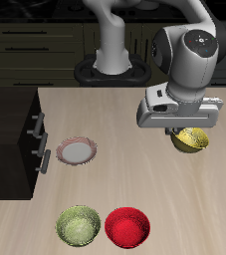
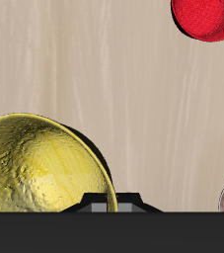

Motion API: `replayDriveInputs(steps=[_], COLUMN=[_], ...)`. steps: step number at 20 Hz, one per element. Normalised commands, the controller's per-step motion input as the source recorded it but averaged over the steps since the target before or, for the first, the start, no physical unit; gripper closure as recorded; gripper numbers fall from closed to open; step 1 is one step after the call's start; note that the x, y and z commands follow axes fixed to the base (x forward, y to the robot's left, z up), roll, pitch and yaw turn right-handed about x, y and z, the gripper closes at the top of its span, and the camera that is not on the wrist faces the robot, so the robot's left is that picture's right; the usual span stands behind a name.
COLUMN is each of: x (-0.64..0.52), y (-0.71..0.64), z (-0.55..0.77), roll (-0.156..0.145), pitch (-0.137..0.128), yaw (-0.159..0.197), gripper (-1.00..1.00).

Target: Place the yellow bowl on top of the wooden cabinet

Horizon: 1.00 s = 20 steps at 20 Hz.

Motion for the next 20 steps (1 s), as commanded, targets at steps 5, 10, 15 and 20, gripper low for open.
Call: replayDriveInputs(steps=[5,10,15,20], x=[0.00,0.00,-0.03,-0.03], y=[-0.12,-0.07,-0.07,-0.02], z=[0.34,0.34,0.31,0.31], roll=[-0.011,-0.013,-0.007,-0.006], pitch=[-0.049,-0.048,-0.047,-0.050], yaw=[-0.006,0.000,0.004,-0.001], gripper=[1.00,1.00,1.00,1.00])
